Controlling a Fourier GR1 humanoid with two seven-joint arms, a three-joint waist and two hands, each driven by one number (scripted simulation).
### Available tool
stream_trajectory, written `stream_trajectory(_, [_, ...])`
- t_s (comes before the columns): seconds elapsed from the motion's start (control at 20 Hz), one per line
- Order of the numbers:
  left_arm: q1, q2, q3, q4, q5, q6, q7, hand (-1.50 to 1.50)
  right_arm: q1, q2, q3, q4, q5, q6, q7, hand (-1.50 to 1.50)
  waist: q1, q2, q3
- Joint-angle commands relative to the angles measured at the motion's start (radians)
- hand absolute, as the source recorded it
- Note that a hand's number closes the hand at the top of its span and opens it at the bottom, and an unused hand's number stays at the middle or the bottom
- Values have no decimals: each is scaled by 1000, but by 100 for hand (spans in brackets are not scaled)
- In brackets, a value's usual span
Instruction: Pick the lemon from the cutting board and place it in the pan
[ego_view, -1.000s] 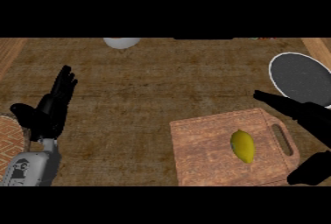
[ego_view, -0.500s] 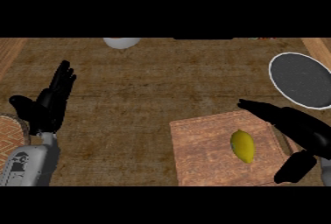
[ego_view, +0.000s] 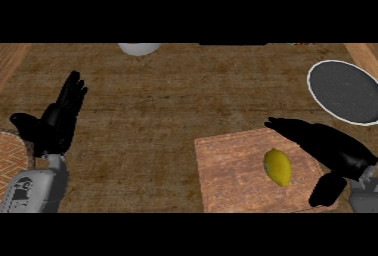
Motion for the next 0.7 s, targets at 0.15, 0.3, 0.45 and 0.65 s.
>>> stream_trajectory(0.15, [-40,-25,-8,25,-34,18,8,0,13,-5,0,34,99,38,-31,-150,-5,0,0])
stream_trajectory(0.3, [-61,-39,1,71,-52,44,-15,0,42,72,72,24,148,14,5,-150,-7,0,0])
stream_trajectory(0.45, [15,1,23,-48,-4,-27,36,0,-51,119,47,119,185,14,-6,-150,0,0,0])
stream_trajectory(0.65, [-5,-36,-4,-5,-42,5,12,0,-7,129,128,200,292,-88,-70,-150,-1,1,0])
